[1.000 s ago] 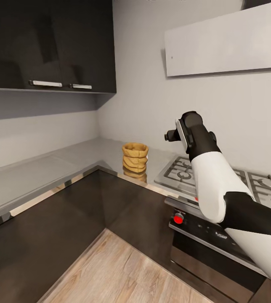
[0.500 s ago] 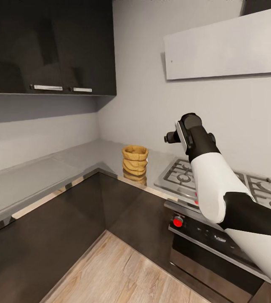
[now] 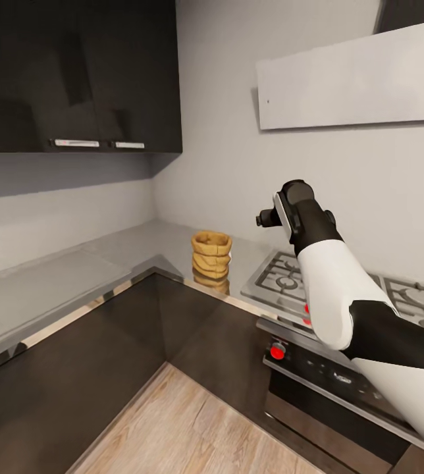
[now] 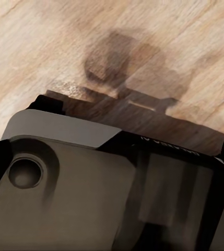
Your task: In the kitchen, take the popcorn bag from the countertop, put it into the microwave, and heat it until the popcorn is cooked so the cooked popcorn ends up inside the bag.
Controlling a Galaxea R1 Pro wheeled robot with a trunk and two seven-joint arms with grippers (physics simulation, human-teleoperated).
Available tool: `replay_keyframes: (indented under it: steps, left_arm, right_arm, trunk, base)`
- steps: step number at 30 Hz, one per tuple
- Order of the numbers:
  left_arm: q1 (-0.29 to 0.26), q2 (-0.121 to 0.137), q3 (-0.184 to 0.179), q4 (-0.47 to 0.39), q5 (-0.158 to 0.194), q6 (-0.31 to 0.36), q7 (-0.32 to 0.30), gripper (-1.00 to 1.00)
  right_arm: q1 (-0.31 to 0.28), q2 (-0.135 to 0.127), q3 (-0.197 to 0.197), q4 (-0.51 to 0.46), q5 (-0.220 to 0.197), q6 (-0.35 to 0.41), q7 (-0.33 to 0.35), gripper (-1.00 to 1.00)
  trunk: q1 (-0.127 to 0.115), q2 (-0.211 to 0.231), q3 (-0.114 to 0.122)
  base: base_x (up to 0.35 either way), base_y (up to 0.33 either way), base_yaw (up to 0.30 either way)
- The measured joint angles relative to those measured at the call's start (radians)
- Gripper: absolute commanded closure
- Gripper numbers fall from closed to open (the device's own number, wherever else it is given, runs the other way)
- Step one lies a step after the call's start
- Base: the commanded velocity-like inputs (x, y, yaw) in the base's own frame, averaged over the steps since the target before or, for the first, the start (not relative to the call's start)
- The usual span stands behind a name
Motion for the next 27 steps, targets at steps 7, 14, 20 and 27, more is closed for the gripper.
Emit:
replay_keyframes:
  steps: [7, 14, 20, 27]
  left_arm:
    - [0.0, 0.0, 0.0, 0.0, 0.0, 0.0, 0.0, -1.0]
    - [0.0, 0.0, -0.001, 0.0, -0.001, 0.0, 0.0, -1.0]
    - [0.0, 0.0, -0.001, 0.0, -0.001, 0.0, 0.0, -1.0]
    - [0.0, 0.0, -0.001, 0.0, -0.001, 0.001, 0.0, -1.0]
  right_arm:
    - [0.0, 0.0, 0.0, 0.0, 0.0, 0.0, 0.0, -1.0]
    - [0.0, 0.0, 0.0, -0.012, 0.004, 0.0, -0.002, -1.0]
    - [0.017, 0.0, 0.001, -0.004, 0.0, 0.0, -0.002, -1.0]
    - [0.075, 0.0, 0.001, -0.001, -0.102, -0.041, -0.009, -1.0]
  trunk:
    - [-0.027, 0.049, 0.022]
    - [-0.054, 0.098, 0.044]
    - [-0.077, 0.14, 0.063]
    - [-0.104, 0.189, 0.085]
  base:
    - [0.0, 0.0, 0.0]
    - [0.0, 0.0, 0.0]
    - [0.0, 0.0, 0.0]
    - [0.0, 0.0, 0.0]
